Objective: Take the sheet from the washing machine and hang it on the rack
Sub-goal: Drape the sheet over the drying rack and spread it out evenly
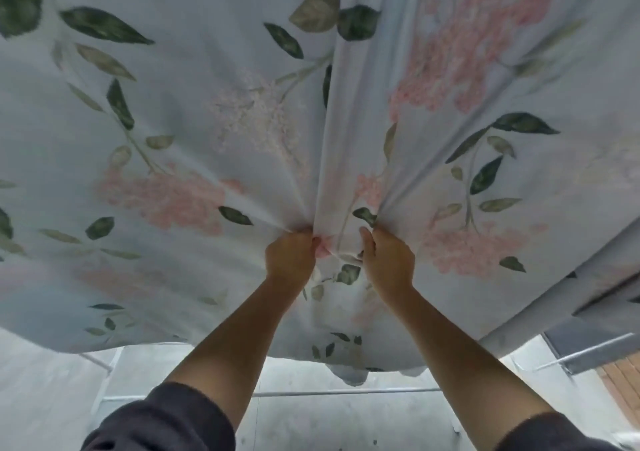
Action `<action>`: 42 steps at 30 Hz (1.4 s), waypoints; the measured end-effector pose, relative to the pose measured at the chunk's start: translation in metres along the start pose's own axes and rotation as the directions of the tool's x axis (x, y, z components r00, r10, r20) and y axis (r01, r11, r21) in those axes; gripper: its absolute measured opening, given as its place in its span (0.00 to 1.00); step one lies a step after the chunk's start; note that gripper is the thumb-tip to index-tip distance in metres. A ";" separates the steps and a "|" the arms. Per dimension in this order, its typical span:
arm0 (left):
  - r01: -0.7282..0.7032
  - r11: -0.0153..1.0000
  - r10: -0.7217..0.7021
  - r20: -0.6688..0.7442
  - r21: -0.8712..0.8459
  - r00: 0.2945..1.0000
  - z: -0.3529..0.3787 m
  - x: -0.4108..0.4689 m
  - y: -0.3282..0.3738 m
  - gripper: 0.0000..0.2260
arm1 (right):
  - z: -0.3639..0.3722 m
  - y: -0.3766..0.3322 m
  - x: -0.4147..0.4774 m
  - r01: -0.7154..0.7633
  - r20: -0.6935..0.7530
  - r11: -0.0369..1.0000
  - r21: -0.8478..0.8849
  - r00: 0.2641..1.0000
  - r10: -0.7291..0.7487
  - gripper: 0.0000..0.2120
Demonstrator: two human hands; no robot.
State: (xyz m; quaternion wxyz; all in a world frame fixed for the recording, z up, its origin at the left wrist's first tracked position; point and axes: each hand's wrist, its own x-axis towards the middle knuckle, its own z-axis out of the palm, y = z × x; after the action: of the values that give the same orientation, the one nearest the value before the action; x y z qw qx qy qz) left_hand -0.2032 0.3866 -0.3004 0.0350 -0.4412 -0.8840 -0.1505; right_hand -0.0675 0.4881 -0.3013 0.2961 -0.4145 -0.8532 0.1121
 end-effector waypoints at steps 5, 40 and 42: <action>0.027 1.000 -0.028 0.070 0.003 0.997 0.035 -0.023 -0.008 0.17 | 0.032 0.012 -0.020 -0.035 0.029 0.999 0.030 0.999 0.034 0.18; 0.687 0.645 -0.686 0.143 -0.335 0.713 -0.101 -0.174 -0.455 0.08 | 0.158 -0.374 -0.149 0.075 0.501 0.959 0.274 0.840 -0.209 0.17; 0.670 0.626 -0.691 0.117 -0.399 0.714 -0.107 -0.163 -0.470 0.09 | 0.167 -0.387 -0.135 0.083 0.421 0.951 0.296 0.883 -0.209 0.24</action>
State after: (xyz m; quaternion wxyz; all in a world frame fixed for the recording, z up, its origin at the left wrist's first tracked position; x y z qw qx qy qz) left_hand -0.4827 -0.0363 -0.3406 -0.0974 -0.0677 -0.9307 -0.3461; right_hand -0.3511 0.1487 -0.3217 0.1531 -0.2673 -0.9039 0.2967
